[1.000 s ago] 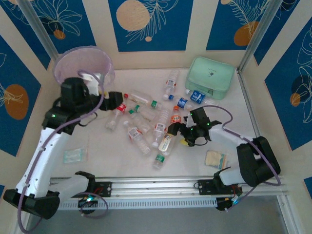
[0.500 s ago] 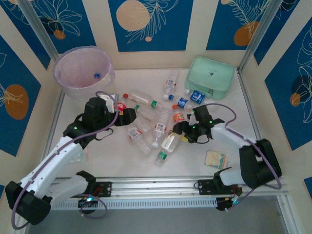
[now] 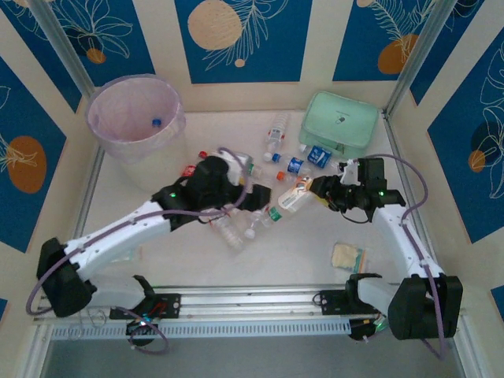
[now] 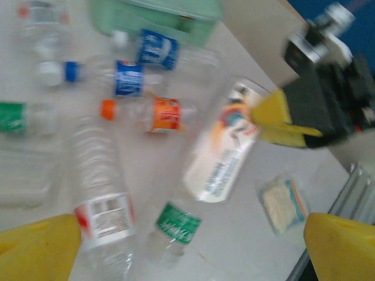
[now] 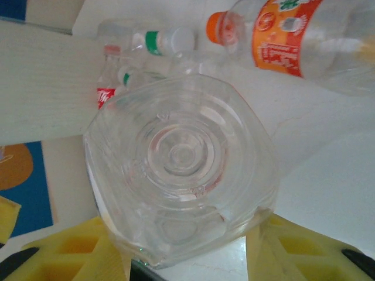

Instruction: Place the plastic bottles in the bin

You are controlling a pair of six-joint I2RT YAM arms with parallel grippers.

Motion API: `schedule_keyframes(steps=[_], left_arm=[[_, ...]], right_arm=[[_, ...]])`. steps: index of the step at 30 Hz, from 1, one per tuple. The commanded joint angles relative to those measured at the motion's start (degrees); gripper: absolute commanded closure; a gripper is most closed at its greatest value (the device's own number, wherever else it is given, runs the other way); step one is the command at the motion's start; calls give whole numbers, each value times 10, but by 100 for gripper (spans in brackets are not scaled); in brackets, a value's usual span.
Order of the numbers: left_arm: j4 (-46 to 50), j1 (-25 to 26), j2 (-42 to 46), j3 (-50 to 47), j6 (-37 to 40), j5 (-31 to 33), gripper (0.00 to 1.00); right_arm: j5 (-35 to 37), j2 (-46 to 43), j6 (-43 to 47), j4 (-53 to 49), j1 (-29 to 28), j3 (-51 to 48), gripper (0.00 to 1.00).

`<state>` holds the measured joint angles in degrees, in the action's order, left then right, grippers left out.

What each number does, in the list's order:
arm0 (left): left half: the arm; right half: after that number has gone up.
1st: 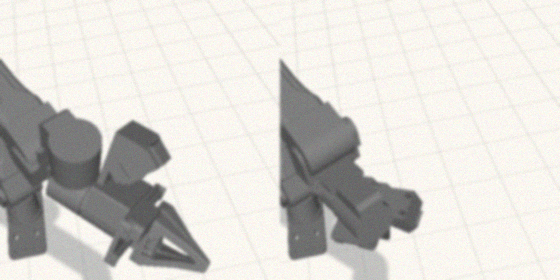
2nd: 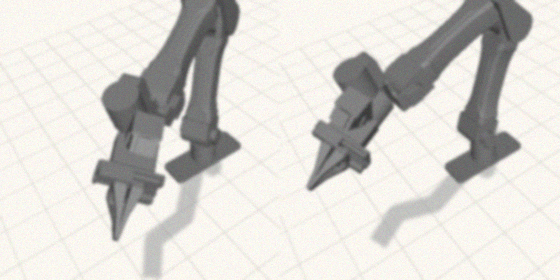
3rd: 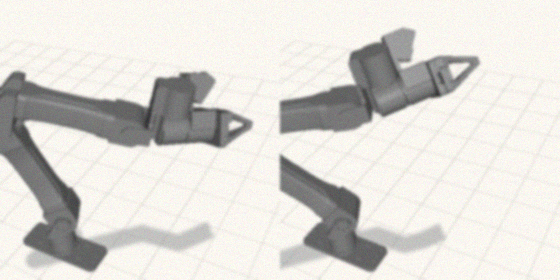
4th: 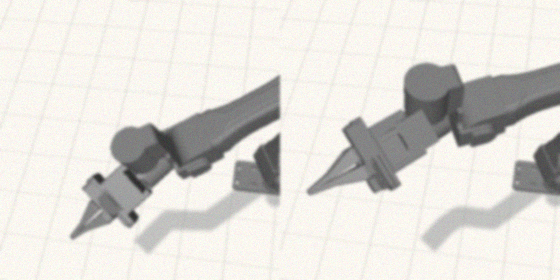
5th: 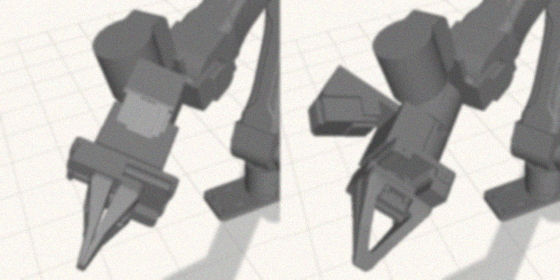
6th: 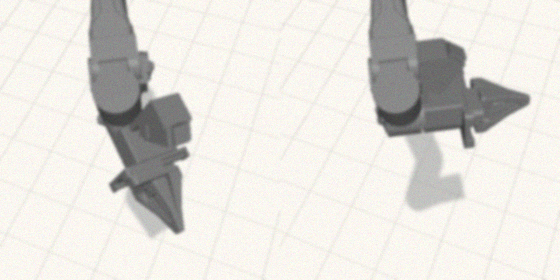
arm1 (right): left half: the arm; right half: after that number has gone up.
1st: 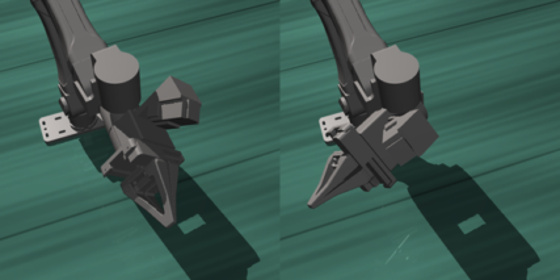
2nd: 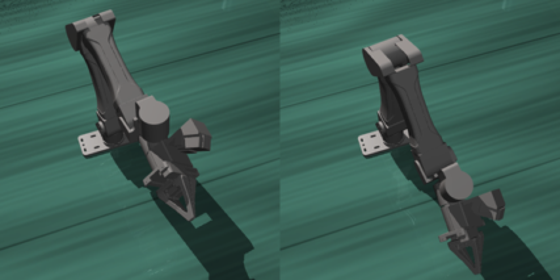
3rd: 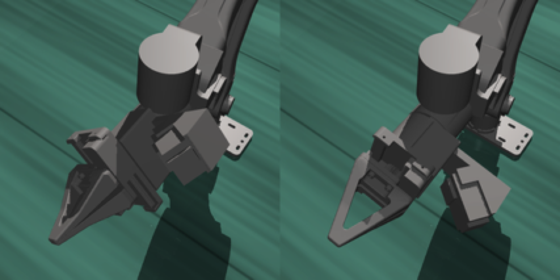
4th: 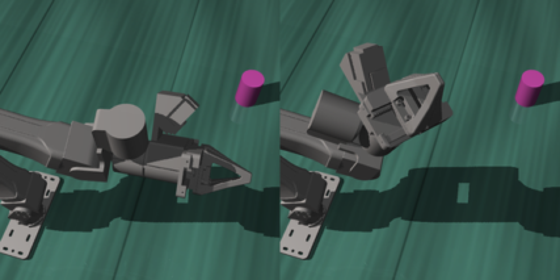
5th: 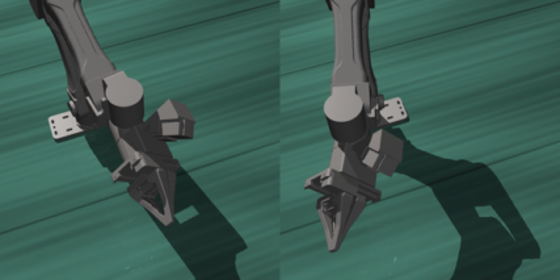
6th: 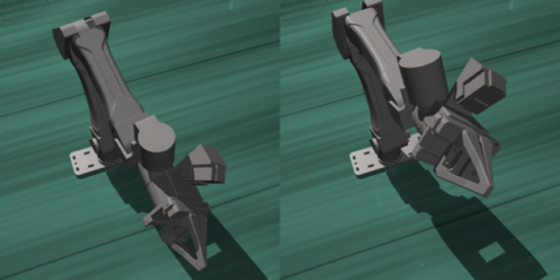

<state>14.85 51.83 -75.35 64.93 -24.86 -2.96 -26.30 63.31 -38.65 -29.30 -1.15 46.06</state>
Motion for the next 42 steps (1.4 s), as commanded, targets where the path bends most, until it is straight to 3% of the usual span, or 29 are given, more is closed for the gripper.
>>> schedule_keyframes(steps=[1, 7, 12, 15, 19, 22, 24, 27, 29, 35, 40, 42], left_arm=[[49, 50, -50, 61, 139, 24, 2], [127, 85, -158, 166, 232, 65, 1], [136, 87, -196, 198, 246, 150, 1], [117, 87, -202, 198, 249, 149, 1], [110, 69, -179, 182, 191, 149, 2], [75, 28, -128, 127, 111, 78, 4], [49, -1, -88, 83, 72, 35, 5], [34, -31, -48, 43, 45, 6, 6], [41, -39, -33, 30, 43, 8, 6], [33, -53, 0, -10, 21, 10, 6], [32, -61, 16, -21, 17, 0, 6], [34, -62, 23, -28, 18, 0, 6]], right_arm=[[-87, 17, 13, -7, 0, 27, 57], [-108, 16, 15, -19, -6, 43, 58], [-116, -2, 15, -29, -12, 46, 58], [-117, -11, 9, -30, -12, 47, 58], [-29, -8, 50, -96, -15, 64, 56], [85, -10, 101, -169, -24, 65, 44], [162, -8, 129, -208, -25, 64, 27], [246, 19, 150, -256, -24, 77, 11], [249, 36, 148, -254, -23, 78, 1], [233, 57, 45, -196, 3, 55, 1], [126, 57, -31, -59, 83, 6, 1], [126, 86, -31, -49, 96, 18, 1]])
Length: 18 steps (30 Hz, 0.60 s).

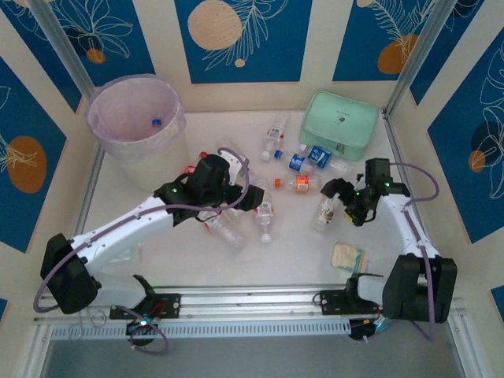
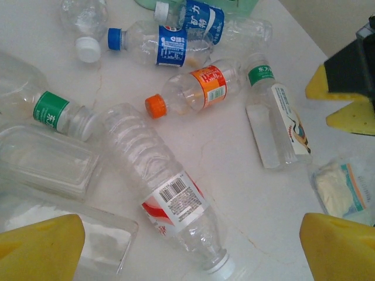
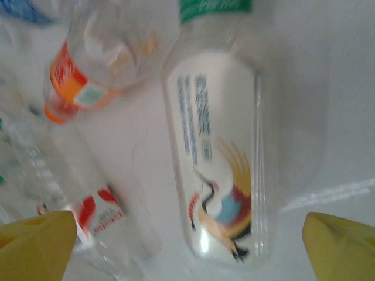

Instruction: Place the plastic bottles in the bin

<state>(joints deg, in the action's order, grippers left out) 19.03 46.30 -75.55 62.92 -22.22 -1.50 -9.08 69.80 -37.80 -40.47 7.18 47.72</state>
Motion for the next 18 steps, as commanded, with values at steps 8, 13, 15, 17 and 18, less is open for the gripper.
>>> schedule_keyframes(steps=[8, 13, 15, 17, 18], left_arm=[[-18, -10, 37, -34, -18, -18, 6], [-15, -11, 34, -36, -16, -28, 6], [-12, -11, 36, -35, -14, -24, 6], [-8, -11, 36, -31, -12, -23, 6], [-6, -12, 37, -30, -12, -23, 6]], right_arm=[[60, 142, 47, -8, 34, 104, 0], [94, 247, 103, -35, 14, 184, 25], [97, 283, 121, -39, -1, 210, 28], [90, 310, 129, -40, -7, 230, 28], [77, 320, 129, -38, -9, 236, 28]])
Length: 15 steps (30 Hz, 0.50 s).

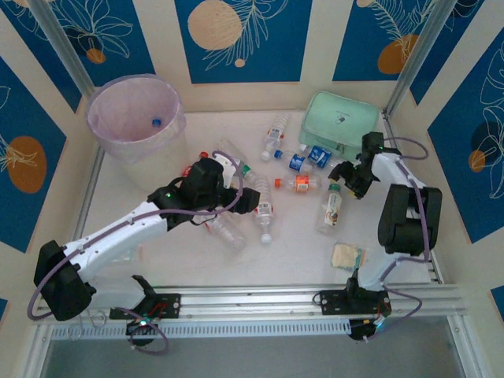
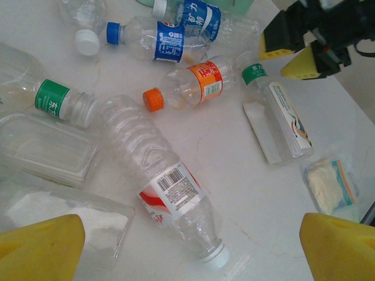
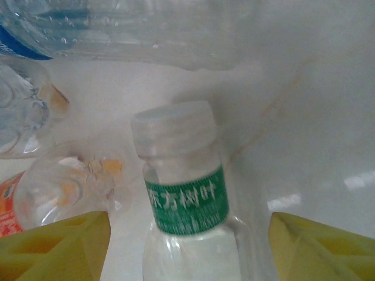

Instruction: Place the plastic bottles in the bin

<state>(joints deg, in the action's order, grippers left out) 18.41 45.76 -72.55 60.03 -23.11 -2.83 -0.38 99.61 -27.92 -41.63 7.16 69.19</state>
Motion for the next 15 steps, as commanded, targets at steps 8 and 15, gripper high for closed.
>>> schedule_keyframes(steps=[8, 15], left_arm=[[4, -7, 26, -10, -7, -2, 6], [16, -7, 17, 21, 9, -11, 5]], right_arm=[[-26, 93, 23, -9, -11, 53, 43], [-23, 9, 27, -20, 7, 15, 68]])
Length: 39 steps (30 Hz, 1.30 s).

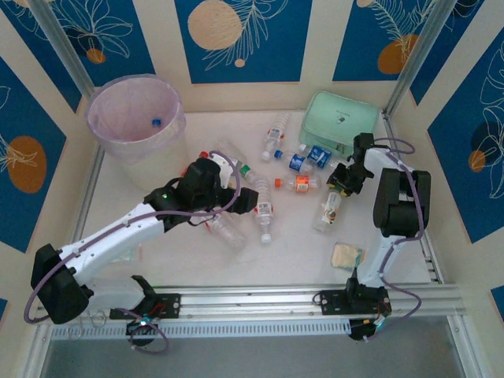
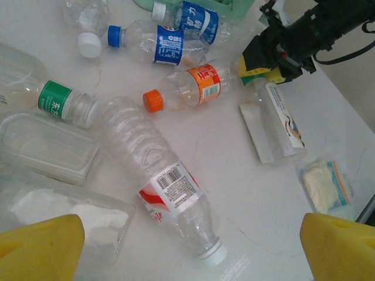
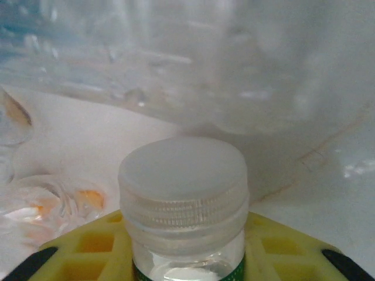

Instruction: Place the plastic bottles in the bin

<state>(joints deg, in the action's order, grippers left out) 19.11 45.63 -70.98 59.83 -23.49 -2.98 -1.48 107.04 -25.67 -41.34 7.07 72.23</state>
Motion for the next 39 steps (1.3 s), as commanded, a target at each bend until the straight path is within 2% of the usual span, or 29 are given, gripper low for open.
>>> schedule_keyframes(steps=[1, 4, 7, 9, 13, 17, 21, 25, 32, 34, 37, 39], left_arm=[[3, -5, -3, 26, 10, -19, 6], [-34, -5, -20, 28, -4, -63, 3], [-74, -2, -57, 34, -19, -112, 0], [-98, 8, -81, 39, -22, -128, 0], [-131, 31, -116, 55, -33, -137, 0], [-136, 51, -144, 72, -32, -131, 0], [-160, 65, -166, 74, -48, -130, 0], [-123, 78, -202, 111, -45, -105, 0], [-119, 83, -225, 127, -45, -97, 0], [-122, 83, -224, 123, -48, -97, 11], [-131, 83, -222, 123, -49, -102, 33], [-123, 83, -222, 131, -50, -104, 39]], right_arm=[[-16, -86, 6, -21, 10, -25, 68], [-59, -155, -1, -18, 14, -57, 74], [-134, -237, -26, 13, 0, -102, 75], [-169, -293, -55, 64, -31, -142, 80], [-185, -366, -116, 149, -99, -198, 90], [-231, -380, -167, 192, -140, -215, 93], [-235, -378, -184, 209, -170, -216, 94], [-252, -378, -205, 234, -184, -216, 94], [-244, -399, -221, 239, -197, -217, 96], [-241, -402, -222, 237, -199, -219, 96], [-237, -404, -221, 233, -199, -218, 96], [-233, -405, -221, 229, -199, -215, 95]])
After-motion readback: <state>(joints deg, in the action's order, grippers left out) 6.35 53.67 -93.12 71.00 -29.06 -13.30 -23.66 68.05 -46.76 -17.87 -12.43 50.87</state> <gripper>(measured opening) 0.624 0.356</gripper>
